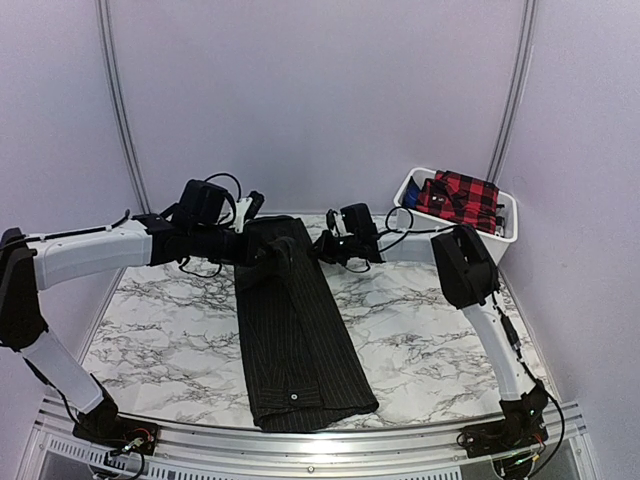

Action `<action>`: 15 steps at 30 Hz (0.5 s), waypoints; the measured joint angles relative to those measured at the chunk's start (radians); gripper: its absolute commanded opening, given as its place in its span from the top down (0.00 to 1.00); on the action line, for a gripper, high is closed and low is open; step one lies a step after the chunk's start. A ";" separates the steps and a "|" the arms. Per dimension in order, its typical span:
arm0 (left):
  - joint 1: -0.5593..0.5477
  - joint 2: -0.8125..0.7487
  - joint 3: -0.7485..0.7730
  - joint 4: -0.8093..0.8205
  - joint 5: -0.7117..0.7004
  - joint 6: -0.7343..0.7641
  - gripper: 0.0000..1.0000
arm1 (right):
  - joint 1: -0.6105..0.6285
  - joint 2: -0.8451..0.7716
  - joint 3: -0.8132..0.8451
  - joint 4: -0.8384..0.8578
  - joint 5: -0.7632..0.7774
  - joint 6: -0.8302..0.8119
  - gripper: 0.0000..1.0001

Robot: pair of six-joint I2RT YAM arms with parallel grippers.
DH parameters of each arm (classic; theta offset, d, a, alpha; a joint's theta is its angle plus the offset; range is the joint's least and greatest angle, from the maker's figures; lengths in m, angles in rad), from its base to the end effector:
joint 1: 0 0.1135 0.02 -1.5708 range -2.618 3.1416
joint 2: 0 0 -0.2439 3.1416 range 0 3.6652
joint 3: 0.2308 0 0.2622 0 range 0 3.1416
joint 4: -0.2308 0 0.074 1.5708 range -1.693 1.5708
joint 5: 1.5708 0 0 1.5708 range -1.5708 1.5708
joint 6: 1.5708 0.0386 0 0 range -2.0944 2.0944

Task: Fold and stack the long sleeve shirts
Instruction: Smooth out the rectangle-folded shirt at the center of the board, then fold the sleeve of the rectangle-folded shirt.

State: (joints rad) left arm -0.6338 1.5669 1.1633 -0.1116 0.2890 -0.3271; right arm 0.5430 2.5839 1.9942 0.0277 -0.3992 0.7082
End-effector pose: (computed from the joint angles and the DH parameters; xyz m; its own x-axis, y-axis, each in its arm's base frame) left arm 0.2948 -0.2303 0.2576 -0.6226 0.0754 -0.7789 0.5992 0.6861 -0.4126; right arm 0.4761 0.3049 0.0921 -0.8394 0.1935 -0.5080 -0.2787 0.6492 0.7077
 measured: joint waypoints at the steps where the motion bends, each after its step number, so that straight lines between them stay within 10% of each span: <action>1: -0.014 0.008 0.000 0.000 0.011 0.006 1.00 | 0.000 -0.028 -0.027 -0.011 0.001 -0.010 0.82; 11: -0.101 0.142 -0.058 -0.021 0.111 0.045 0.48 | 0.014 -0.571 -0.568 0.026 0.022 -0.158 0.64; 15: -0.099 0.140 -0.081 -0.025 0.069 0.028 0.44 | 0.043 -0.703 -0.763 0.047 0.048 -0.212 0.64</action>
State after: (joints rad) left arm -0.7330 1.7073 1.0824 -0.1364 0.3580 -0.2993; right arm 0.5861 1.8809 1.2316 0.0742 -0.3515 0.4961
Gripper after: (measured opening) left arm 0.545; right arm 0.358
